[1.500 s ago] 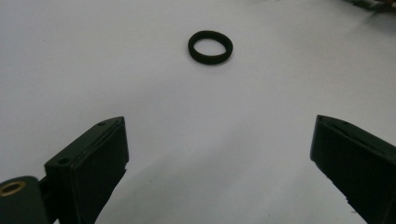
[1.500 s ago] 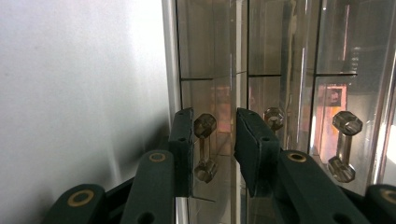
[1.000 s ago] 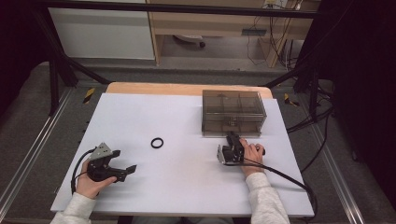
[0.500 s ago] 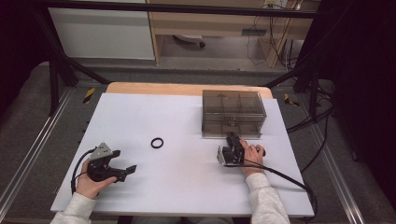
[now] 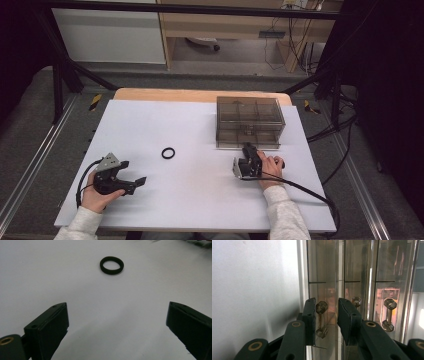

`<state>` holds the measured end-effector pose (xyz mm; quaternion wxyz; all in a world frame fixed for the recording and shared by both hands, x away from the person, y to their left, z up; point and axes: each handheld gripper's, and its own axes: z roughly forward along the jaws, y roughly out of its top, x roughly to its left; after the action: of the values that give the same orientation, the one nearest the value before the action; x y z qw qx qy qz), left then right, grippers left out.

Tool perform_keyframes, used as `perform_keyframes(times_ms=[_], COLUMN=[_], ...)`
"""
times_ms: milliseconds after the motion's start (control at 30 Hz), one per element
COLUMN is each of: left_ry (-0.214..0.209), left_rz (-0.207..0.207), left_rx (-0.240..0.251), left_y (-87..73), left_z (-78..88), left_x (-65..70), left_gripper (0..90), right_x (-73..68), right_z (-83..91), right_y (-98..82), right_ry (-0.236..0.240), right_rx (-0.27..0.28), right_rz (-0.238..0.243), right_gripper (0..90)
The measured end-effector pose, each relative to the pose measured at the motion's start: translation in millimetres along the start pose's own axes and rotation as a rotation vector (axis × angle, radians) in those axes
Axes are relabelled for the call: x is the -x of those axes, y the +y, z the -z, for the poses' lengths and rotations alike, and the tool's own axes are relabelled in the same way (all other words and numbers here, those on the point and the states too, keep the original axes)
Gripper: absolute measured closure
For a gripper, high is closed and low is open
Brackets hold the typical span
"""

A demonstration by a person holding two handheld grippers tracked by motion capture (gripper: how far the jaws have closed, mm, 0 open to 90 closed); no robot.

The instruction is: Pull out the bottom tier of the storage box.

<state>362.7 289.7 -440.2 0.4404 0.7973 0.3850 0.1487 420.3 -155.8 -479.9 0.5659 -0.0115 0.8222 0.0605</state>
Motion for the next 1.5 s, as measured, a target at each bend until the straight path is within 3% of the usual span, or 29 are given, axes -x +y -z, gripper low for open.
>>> perform_keyframes(times_ms=[633, 1500], left_ry=[-0.001, -0.001], left_rz=[-0.002, -0.003], left_rx=[0.000, 0.000], left_y=[0.2, 0.5], left_z=[0.2, 0.6], left_x=[0.2, 0.9], left_gripper=[4.2, 4.2], right_x=[-1.0, -2.8], right_z=[6.0, 15.0], right_y=[1.2, 0.9], right_ry=[0.002, 0.011], right_rx=[0.008, 0.013], right_rz=[0.022, 0.016], right_gripper=[68.8, 68.8])
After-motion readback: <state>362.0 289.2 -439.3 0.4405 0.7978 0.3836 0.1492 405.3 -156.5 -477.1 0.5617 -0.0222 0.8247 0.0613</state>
